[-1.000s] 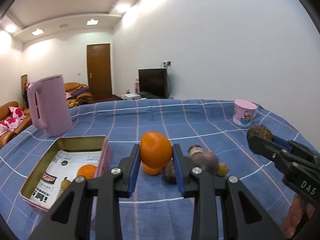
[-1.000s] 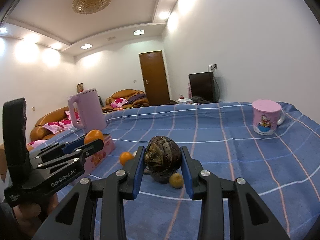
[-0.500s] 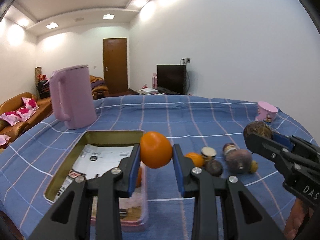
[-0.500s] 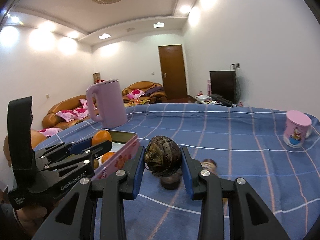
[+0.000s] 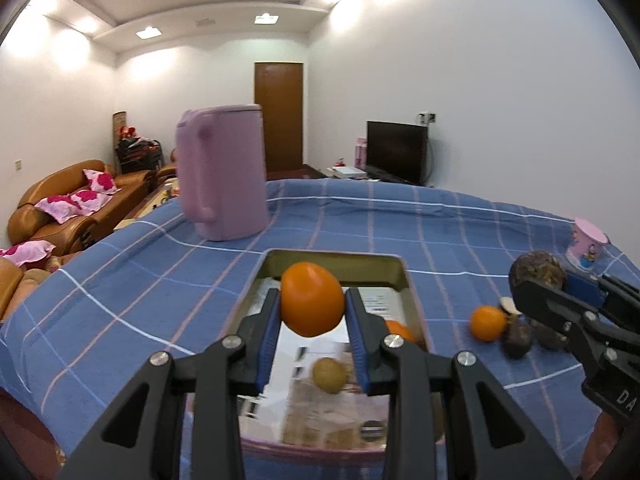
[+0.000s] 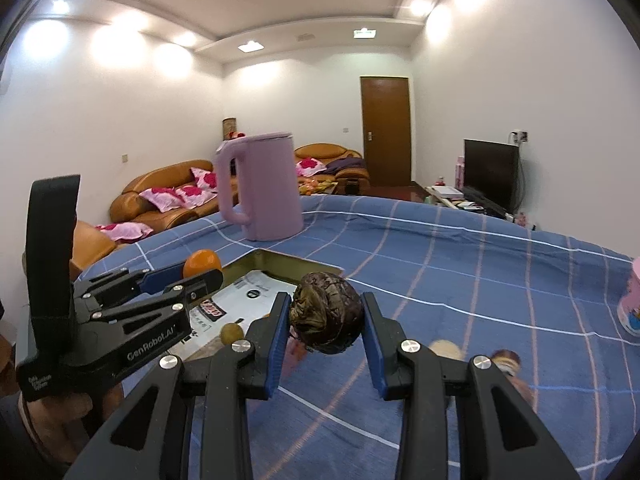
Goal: Organize fruits
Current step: 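Carry the orange and mangosteen over the pink tin tray with both tools, then open both tools to drop the orange and mangosteen into the tray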
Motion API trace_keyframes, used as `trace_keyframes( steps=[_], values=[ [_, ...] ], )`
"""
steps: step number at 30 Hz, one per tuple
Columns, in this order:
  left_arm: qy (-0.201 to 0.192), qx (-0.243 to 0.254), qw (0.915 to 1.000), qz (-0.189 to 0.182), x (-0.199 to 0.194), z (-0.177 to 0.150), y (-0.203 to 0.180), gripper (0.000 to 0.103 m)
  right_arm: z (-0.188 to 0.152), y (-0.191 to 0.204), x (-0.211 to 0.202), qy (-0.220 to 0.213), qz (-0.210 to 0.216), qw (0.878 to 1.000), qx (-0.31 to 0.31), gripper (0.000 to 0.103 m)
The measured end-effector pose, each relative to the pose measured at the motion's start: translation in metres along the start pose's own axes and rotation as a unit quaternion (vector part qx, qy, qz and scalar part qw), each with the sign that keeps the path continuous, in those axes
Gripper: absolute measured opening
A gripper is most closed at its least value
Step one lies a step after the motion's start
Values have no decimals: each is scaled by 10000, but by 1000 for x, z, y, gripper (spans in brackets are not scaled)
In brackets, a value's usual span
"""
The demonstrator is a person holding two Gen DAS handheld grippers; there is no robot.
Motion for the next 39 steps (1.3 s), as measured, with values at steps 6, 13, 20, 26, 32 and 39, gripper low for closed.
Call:
trace_keyframes(
  steps=[6, 13, 20, 26, 32, 39],
  values=[
    [123, -106, 9996, 214, 3, -2, 28, 33, 1, 24, 15, 122, 113, 9996, -212, 37],
    [361, -103, 9988, 319, 15, -6, 43, 33, -5, 49, 31, 304, 264, 9984, -401, 37],
    [625, 31, 9976, 295, 27, -12, 43, 33, -13, 66, 43, 545, 371, 9962, -563, 37],
    [723, 68, 9969, 313, 31, -15, 43, 33, -21, 69, 48, 758, 380, 9943, -647, 37],
    [761, 116, 9965, 319, 32, -16, 42, 33, -25, 71, 53, 965, 396, 9922, -687, 37],
    [771, 231, 9960, 396, 32, -18, 39, 36, -28, 75, 53, 1067, 459, 9902, -775, 37]
  ],
)
Point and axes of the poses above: each gripper's, at about its wrist camera, not at the fingertips, and x roughly the way its jaws point, y to its left, z to its top, the point moved 6 cm from there along x, roughly the way its jaws point, and after that the axes turned 13 degrees about -z, right-handed, at the moved point
